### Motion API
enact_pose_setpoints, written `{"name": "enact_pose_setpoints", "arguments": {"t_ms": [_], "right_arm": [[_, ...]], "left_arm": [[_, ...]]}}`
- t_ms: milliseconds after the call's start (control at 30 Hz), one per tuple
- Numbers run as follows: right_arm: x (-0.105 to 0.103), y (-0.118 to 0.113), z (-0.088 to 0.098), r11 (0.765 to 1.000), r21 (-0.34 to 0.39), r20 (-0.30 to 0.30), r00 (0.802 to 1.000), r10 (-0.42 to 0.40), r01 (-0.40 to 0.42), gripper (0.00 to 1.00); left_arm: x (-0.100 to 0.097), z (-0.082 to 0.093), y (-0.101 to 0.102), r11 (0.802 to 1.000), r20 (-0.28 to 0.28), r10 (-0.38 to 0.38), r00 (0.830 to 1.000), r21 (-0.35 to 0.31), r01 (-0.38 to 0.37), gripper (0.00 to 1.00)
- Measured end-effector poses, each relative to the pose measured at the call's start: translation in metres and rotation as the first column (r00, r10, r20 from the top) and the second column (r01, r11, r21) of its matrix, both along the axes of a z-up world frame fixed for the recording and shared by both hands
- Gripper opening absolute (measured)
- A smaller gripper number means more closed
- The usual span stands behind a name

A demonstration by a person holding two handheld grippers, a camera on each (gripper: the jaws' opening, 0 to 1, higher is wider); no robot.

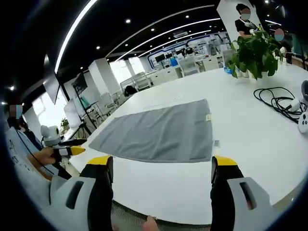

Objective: Fold the towel on the table until its edges align and the towel forms a compact rectangular stack.

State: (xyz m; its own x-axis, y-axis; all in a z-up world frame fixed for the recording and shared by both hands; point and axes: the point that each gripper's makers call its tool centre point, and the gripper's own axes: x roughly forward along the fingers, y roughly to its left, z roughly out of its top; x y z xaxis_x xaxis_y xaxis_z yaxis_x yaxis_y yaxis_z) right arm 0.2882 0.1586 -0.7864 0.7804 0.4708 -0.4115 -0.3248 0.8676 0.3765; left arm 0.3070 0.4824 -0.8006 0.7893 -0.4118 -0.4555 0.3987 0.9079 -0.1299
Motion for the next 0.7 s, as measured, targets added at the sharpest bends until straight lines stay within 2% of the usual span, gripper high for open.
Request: {"name": "enact_pose_setpoints", "arguments": {"t_ms": [100, 233, 433, 700], "right_arm": [[0.005, -0.004, 0.002, 1.000, 0.005, 0.005, 1.000, -0.007, 0.007, 0.84], [0.011, -0.008, 0.006, 1.000, 0.015, 0.007, 1.000, -0.007, 0.007, 0.83], [0.024, -0.017, 0.017, 1.000, 0.023, 0.029, 1.000, -0.011, 0.010, 0.81], [0.038, -0.028, 0.027, 1.000, 0.003, 0.048, 0.999, 0.002, -0.002, 0.80]], "left_arm": [[0.004, 0.001, -0.009, 1.000, -0.003, -0.023, 1.000, -0.001, 0.023, 0.92], [0.014, 0.008, -0.026, 0.997, 0.002, -0.071, 0.997, -0.035, 0.072, 0.92], [0.029, 0.020, -0.047, 0.992, 0.031, -0.125, 0.992, -0.020, 0.126, 0.91], [0.038, 0.024, -0.094, 0.974, 0.041, -0.227, 0.973, -0.015, 0.228, 0.91]]}}
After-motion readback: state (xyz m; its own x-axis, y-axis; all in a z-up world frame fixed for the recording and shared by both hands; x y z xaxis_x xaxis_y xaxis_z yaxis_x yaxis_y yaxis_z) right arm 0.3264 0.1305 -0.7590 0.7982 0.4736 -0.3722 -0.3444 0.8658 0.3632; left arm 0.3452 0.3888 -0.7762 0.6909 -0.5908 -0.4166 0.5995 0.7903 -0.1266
